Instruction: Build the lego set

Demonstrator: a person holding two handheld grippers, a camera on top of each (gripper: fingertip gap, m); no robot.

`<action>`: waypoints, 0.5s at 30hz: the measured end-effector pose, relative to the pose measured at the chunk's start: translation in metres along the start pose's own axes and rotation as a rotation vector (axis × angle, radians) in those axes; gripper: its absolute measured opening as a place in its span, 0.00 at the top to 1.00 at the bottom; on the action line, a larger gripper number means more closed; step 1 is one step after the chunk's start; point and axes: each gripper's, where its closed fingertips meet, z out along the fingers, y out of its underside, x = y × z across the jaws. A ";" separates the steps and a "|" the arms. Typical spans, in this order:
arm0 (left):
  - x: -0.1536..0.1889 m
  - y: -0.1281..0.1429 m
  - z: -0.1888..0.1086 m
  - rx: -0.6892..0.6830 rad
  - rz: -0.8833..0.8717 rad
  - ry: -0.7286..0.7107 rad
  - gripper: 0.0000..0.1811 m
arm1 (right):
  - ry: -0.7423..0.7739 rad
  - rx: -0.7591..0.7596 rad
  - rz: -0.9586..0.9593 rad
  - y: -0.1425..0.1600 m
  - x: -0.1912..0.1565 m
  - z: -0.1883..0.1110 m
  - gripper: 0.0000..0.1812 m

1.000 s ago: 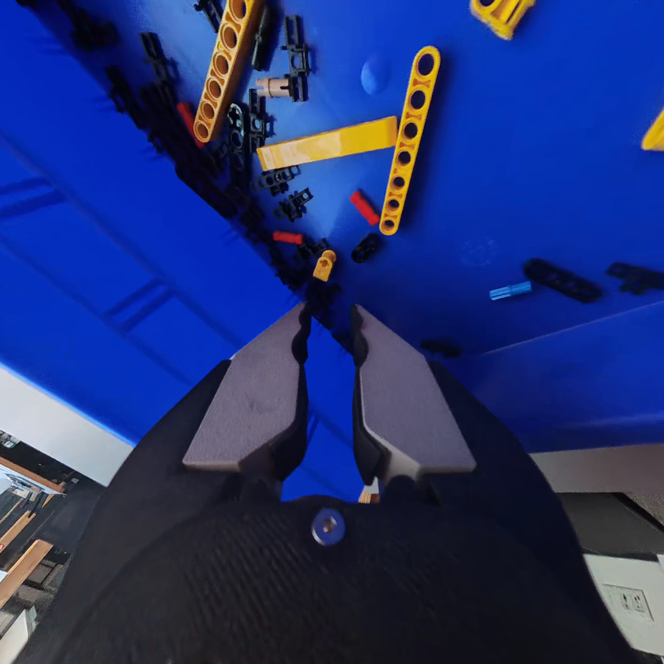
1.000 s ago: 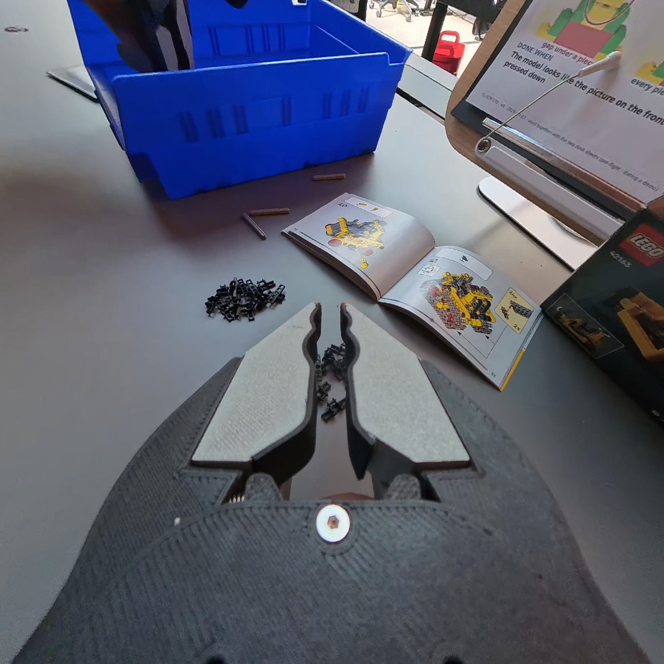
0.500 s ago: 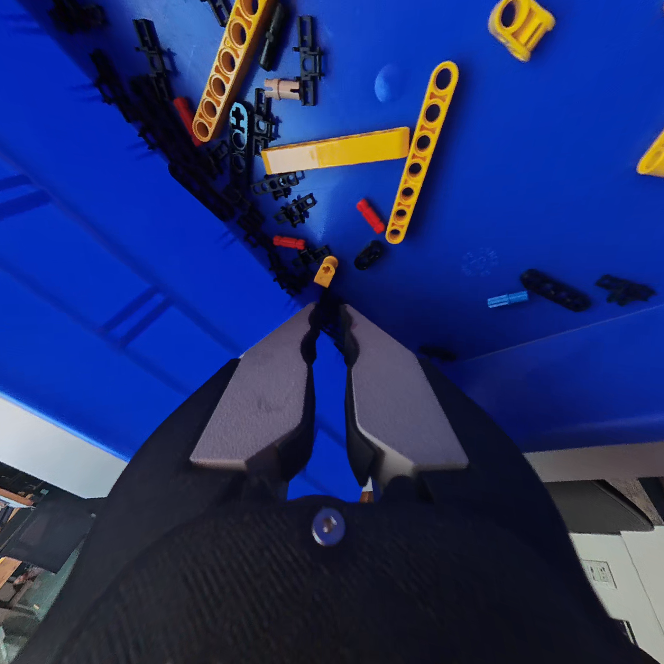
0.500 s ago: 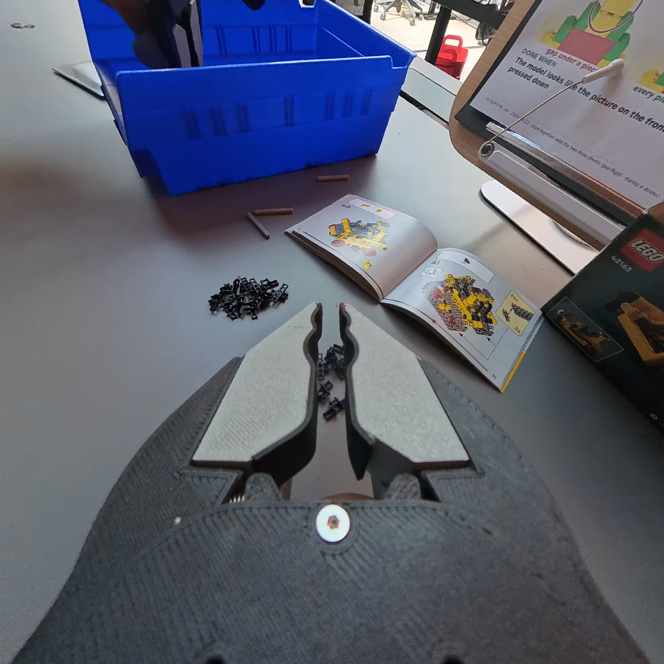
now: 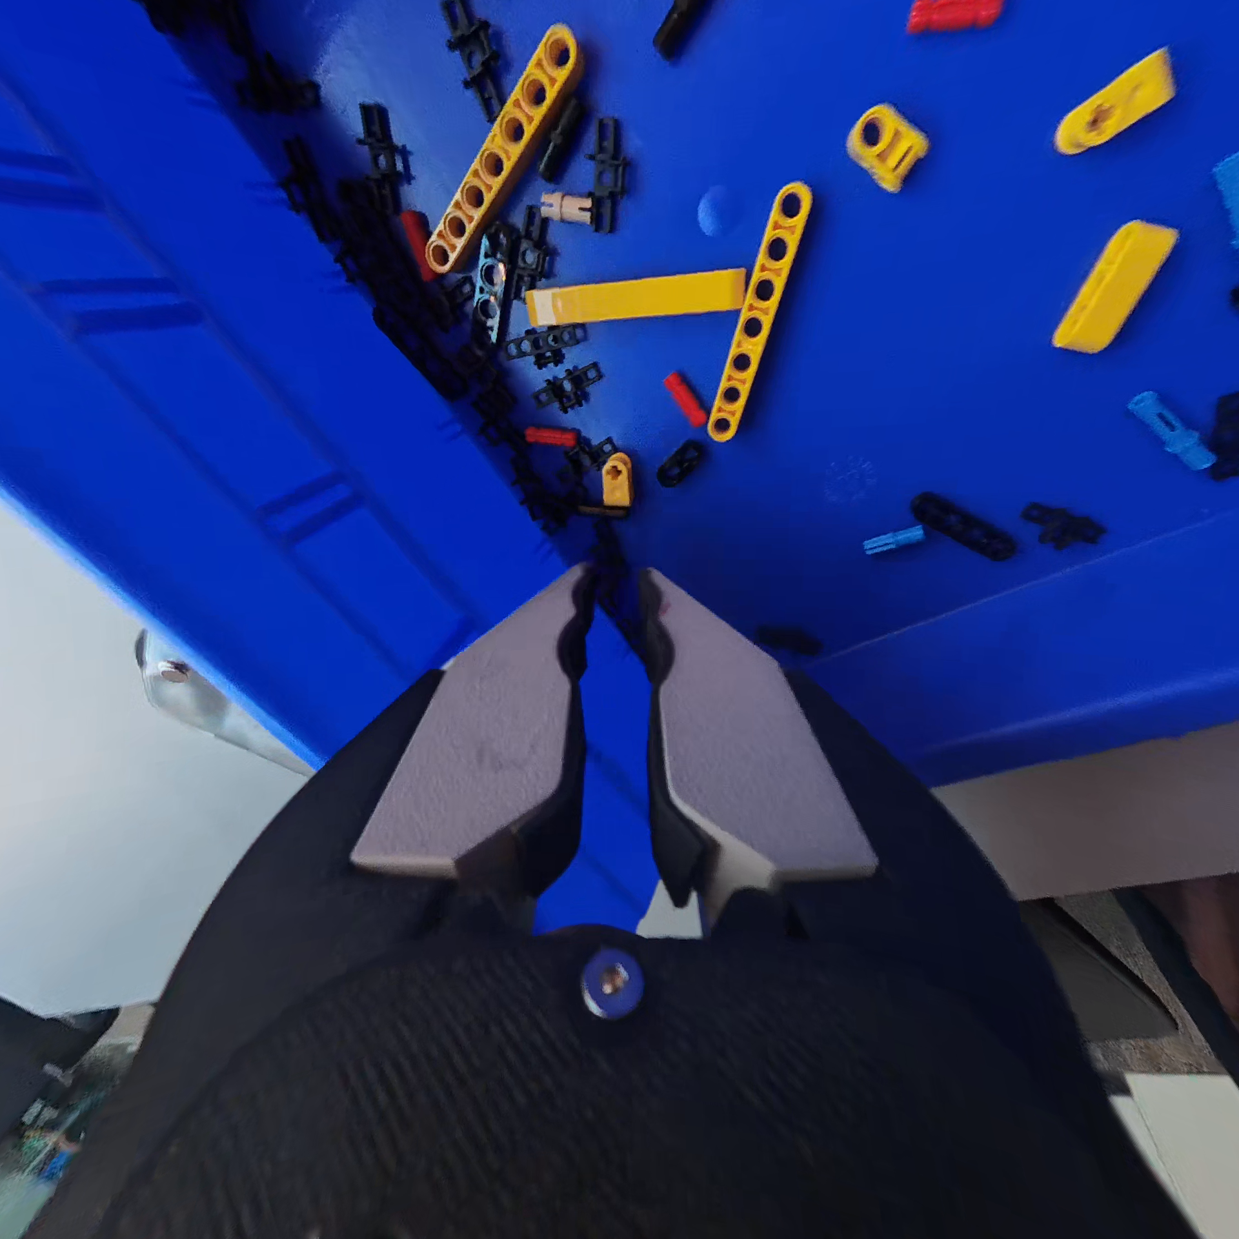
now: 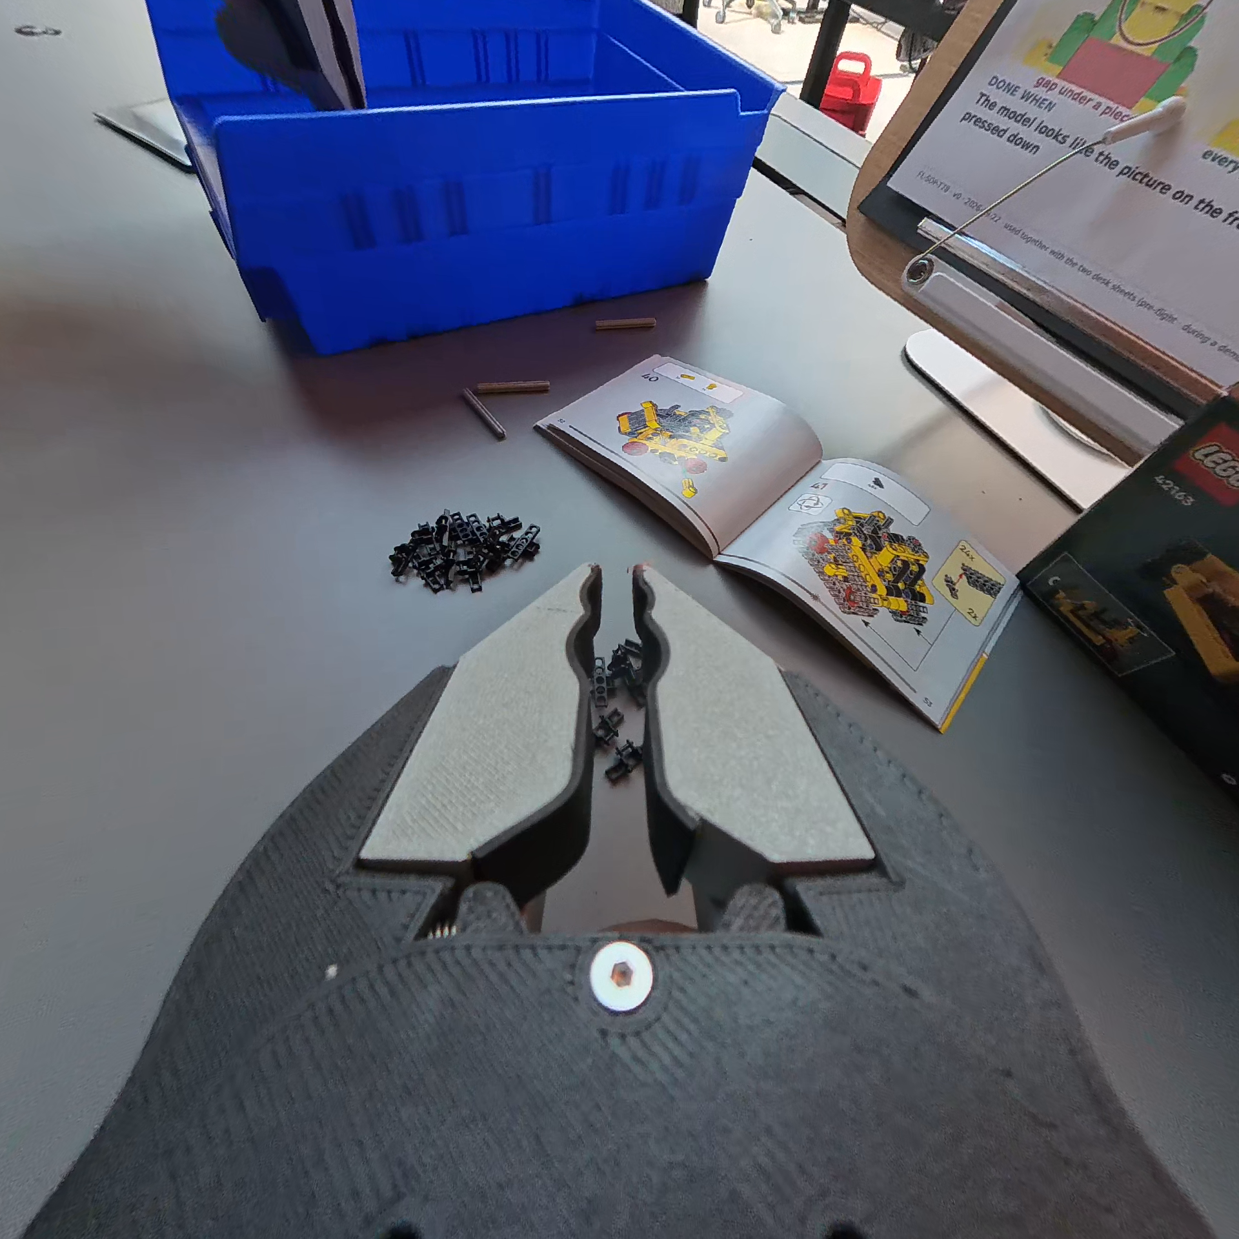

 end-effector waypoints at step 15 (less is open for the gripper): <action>0.000 0.006 0.021 -0.086 -0.052 0.029 0.95 | -0.003 0.007 -0.007 -0.001 -0.002 -0.001 0.97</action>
